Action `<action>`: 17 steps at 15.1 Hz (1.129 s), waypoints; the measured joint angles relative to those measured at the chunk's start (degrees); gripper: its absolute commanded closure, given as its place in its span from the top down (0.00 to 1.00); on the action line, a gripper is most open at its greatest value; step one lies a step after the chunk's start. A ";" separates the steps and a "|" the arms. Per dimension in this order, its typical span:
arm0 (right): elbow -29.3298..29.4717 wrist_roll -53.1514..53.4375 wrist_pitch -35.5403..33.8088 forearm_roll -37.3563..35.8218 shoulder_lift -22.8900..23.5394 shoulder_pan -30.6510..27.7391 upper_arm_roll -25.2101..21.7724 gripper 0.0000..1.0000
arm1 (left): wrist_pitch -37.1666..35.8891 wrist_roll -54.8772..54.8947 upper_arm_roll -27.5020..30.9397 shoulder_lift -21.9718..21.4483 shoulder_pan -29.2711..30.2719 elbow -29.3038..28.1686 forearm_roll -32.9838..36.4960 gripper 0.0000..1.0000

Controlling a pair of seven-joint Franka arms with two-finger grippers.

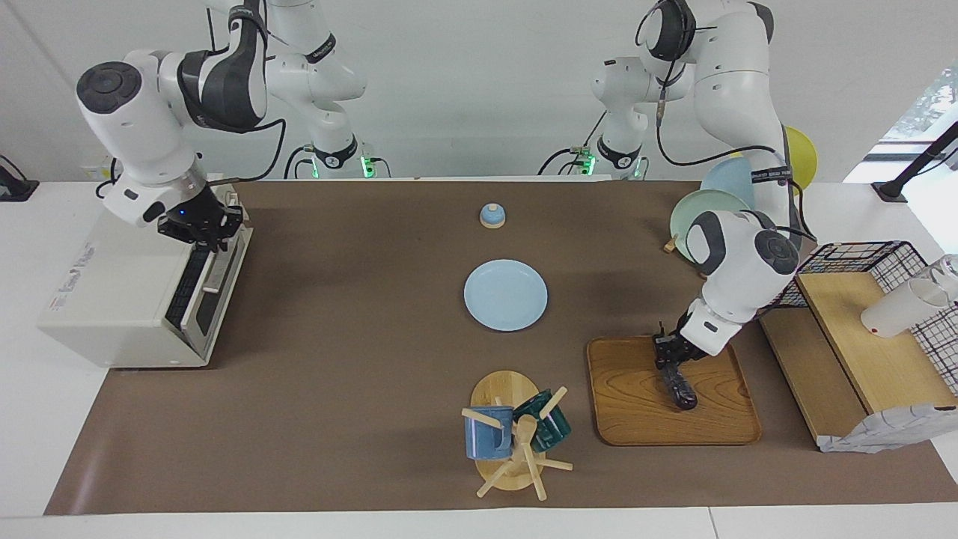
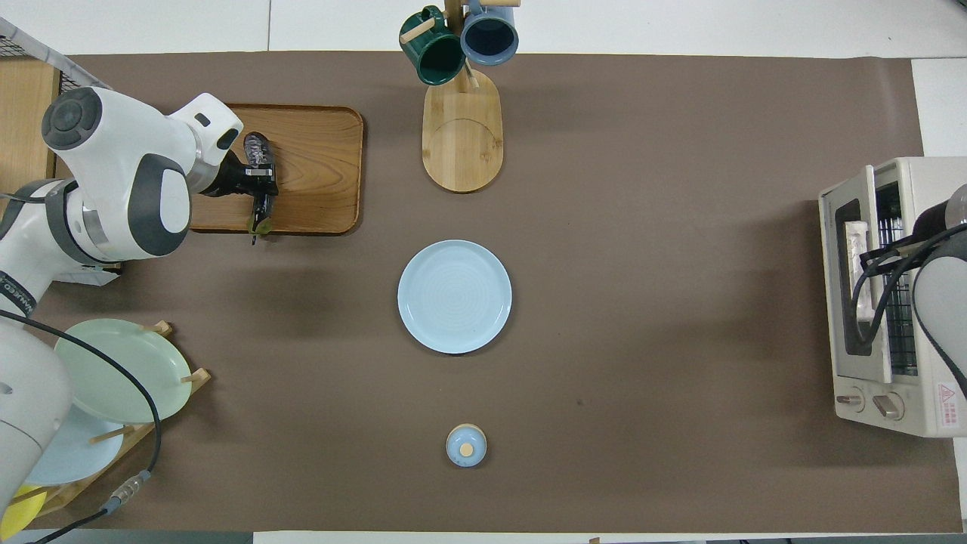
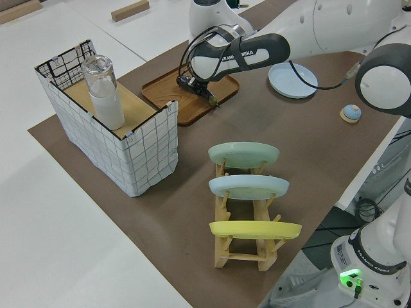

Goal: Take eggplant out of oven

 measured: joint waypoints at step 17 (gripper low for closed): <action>-9.12 -1.95 7.60 0.17 -2.23 -4.10 0.26 0.00 | -30.98 -0.44 2.33 -21.08 2.24 3.06 3.49 1.00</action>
